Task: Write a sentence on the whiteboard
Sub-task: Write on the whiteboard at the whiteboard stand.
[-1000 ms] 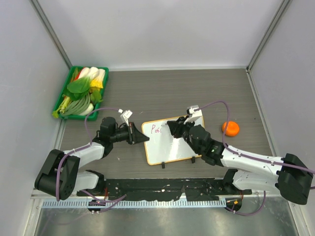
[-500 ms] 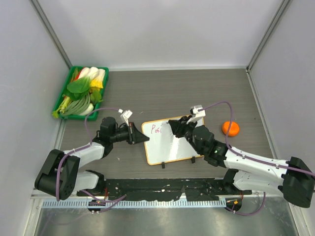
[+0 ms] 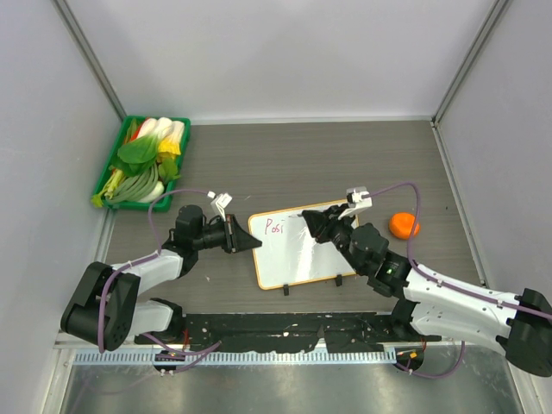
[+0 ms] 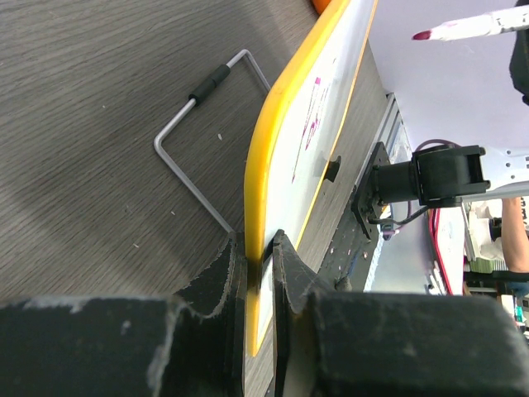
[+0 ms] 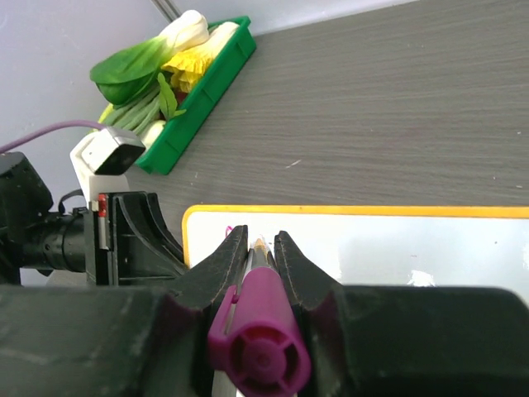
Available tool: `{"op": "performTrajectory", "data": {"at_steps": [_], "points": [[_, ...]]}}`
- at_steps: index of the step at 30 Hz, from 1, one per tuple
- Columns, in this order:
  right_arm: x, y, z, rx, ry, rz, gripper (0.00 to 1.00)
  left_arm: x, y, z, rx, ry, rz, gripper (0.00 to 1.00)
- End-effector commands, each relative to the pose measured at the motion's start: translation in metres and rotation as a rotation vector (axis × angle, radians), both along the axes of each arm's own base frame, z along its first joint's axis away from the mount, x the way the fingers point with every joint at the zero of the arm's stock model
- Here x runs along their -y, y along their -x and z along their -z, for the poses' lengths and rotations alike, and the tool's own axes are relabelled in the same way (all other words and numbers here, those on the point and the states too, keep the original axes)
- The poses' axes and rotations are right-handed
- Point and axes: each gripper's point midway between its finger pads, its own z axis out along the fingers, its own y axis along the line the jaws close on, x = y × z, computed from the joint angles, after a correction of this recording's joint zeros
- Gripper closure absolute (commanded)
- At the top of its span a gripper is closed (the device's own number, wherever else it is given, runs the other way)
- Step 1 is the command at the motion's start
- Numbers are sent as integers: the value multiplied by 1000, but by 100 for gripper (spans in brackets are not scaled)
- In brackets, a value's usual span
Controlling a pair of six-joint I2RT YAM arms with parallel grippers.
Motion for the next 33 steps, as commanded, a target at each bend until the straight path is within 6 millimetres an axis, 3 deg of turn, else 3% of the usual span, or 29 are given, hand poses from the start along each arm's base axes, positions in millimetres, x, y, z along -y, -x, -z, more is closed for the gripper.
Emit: {"op": "performTrajectory", "data": {"at_steps": [1,14,22,27,33], "points": [[0,-1,-7,4,-38,-10,99,-9,-8,22,0,-88,-55,100],[2,-12,-10,-23,-143,-86,99,-9,-7,22,-2,-88,-55,100],[3,-16,-10,-20,-31,-66,99,-9,-8,23,-6,-90,-56,100],[-9,-8,-13,20,63,-58,99,-9,-8,23,-6,-90,-55,100],[-11,-13,-7,30,106,-8,99,-9,-8,23,-4,-89,-53,100]]}}
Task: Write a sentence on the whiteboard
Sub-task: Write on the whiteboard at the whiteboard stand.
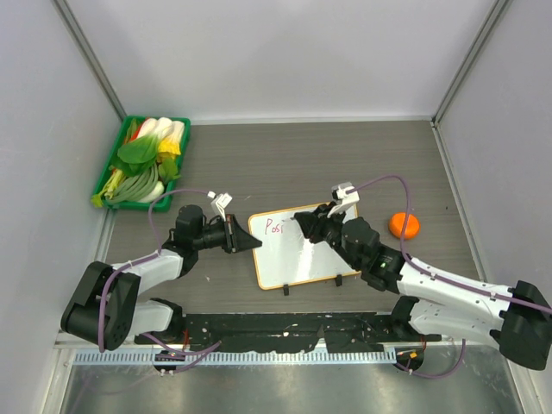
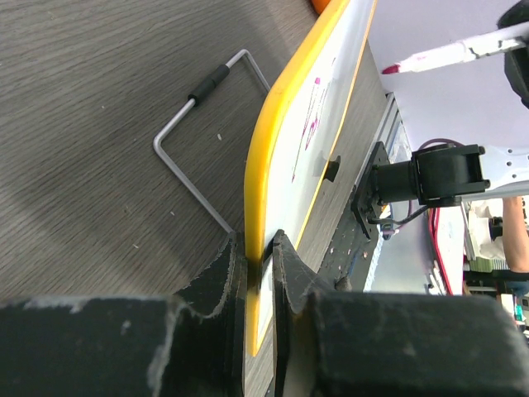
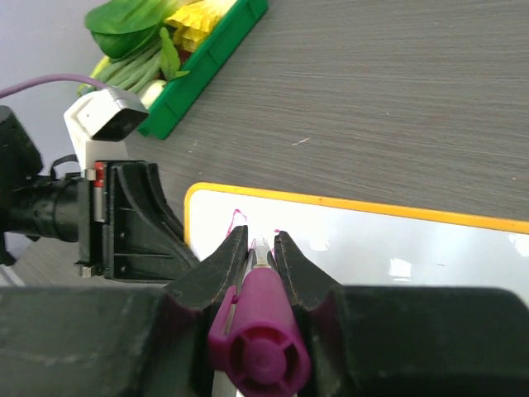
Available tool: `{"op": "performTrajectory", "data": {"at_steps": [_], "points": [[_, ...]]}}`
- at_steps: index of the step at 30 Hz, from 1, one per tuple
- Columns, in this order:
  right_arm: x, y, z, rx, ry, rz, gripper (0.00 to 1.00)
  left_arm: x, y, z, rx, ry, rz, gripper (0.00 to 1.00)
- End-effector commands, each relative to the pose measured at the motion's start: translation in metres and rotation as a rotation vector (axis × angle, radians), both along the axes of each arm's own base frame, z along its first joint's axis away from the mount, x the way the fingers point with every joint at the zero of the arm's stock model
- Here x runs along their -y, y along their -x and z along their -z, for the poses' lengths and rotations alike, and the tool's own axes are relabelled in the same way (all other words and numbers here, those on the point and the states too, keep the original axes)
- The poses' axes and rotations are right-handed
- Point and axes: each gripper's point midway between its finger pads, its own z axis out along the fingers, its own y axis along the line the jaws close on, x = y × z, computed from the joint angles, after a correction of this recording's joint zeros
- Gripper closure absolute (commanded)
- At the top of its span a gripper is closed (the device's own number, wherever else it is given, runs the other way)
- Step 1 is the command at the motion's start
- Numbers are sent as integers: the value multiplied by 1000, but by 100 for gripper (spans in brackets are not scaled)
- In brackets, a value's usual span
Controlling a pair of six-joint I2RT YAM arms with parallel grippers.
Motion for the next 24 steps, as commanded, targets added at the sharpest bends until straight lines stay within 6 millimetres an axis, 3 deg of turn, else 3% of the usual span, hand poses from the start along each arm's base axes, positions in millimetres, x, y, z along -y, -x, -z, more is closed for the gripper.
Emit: {"op": "performTrajectory", "data": {"at_steps": [1,8,24], "points": [[6,-14,-20,64,-2,82,99,-9,-8,23,-6,-91,-55,100],[-5,-15,-16,56,9,54,99,-9,-8,24,-9,-91,-54,100],[-7,-7,-5,26,1,16,99,-9,-8,24,-9,-91,-56,100]]}}
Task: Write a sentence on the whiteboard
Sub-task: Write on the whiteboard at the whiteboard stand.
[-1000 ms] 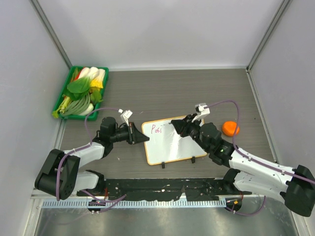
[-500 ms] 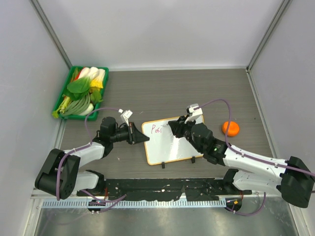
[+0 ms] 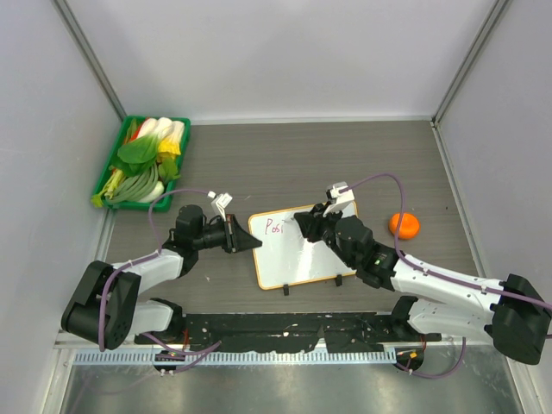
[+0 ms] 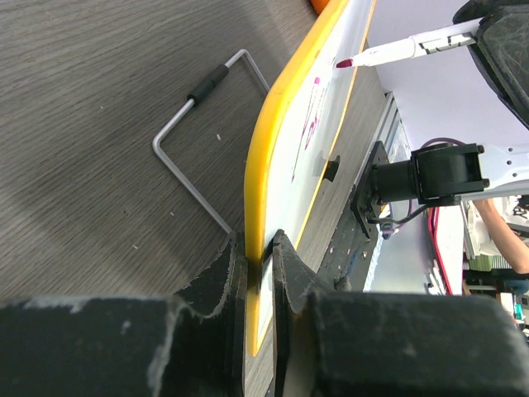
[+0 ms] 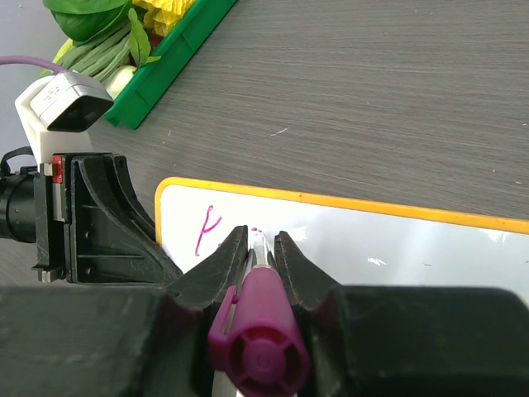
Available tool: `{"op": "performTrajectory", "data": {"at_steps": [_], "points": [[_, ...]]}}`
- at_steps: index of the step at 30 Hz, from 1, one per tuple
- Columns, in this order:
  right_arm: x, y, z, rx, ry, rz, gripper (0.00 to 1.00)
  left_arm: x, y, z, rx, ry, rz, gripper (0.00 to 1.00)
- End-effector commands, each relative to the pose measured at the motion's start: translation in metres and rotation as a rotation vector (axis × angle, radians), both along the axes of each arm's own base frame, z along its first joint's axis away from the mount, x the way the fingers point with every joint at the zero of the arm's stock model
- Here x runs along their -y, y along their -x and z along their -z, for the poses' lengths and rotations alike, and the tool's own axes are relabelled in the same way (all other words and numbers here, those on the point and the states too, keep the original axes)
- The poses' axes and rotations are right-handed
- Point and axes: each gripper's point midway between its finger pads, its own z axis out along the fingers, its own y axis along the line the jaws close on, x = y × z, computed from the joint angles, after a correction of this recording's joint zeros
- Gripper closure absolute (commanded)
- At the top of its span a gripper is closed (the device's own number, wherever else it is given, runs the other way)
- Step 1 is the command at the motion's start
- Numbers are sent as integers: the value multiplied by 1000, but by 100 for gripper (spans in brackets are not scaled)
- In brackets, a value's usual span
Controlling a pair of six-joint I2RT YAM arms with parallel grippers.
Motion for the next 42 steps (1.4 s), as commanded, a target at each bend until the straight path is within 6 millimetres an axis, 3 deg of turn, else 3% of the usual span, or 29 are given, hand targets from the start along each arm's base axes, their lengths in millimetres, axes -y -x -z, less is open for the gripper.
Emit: {"op": "performTrajectory", "data": {"at_steps": [1,12,22,28,42], "points": [[-4,1,-24,37,-79,-11,99,-9,-9,23,-8,-93,-61,100],[3,2,-1,3,-38,17,99,-9,-9,23,-7,-93,-61,100],[19,-1,5,-7,0,85,99,-9,-9,24,-10,-94,-61,100],[28,-1,2,-1,0,113,99,-10,-9,24,-8,-94,-62,100],[5,0,-36,53,-122,29,99,-9,-9,23,-8,-93,-61,100]]}}
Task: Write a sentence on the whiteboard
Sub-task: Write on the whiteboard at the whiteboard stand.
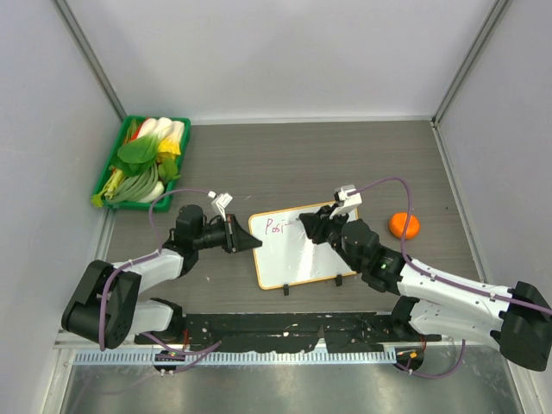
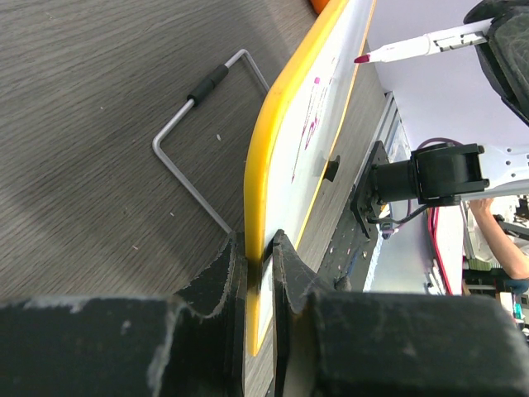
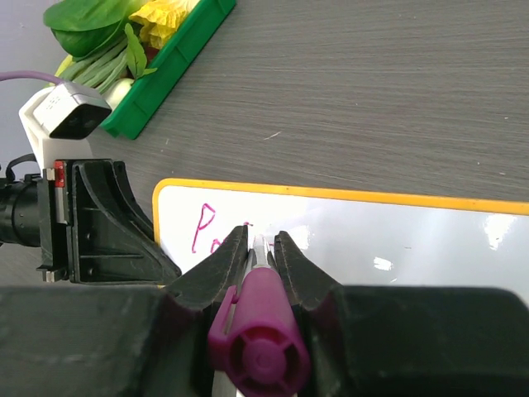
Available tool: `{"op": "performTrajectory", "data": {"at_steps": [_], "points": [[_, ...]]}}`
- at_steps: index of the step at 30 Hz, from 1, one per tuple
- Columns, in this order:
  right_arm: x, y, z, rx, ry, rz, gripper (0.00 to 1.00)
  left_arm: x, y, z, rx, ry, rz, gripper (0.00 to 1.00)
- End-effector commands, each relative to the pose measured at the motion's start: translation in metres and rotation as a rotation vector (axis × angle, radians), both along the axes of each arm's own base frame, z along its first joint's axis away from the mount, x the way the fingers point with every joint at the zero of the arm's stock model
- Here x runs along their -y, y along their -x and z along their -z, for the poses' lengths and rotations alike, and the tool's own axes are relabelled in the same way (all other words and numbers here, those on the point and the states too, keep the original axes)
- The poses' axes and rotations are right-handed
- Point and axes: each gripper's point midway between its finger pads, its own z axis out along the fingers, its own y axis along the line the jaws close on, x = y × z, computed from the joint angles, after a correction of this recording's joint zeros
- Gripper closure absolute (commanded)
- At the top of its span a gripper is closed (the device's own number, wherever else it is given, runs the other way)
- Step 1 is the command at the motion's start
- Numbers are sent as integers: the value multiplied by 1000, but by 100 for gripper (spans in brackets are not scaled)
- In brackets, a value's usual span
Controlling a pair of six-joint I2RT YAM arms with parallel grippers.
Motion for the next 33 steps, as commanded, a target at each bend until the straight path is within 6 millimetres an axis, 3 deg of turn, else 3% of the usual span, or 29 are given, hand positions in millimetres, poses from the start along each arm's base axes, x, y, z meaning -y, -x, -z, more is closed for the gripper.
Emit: {"op": "performTrajectory", "data": {"at_steps": [1,11,33], "points": [[-9,-6,-34,59,-97,0,99,-10,-8,24,-9,-94,-61,100],[2,-11,-1,14,-49,68,99,-10,-8,22,-4,-90,-59,100],[6,5,23,-47,-12,15,99,-10,-8,22,-3,-92,-60,100]]}}
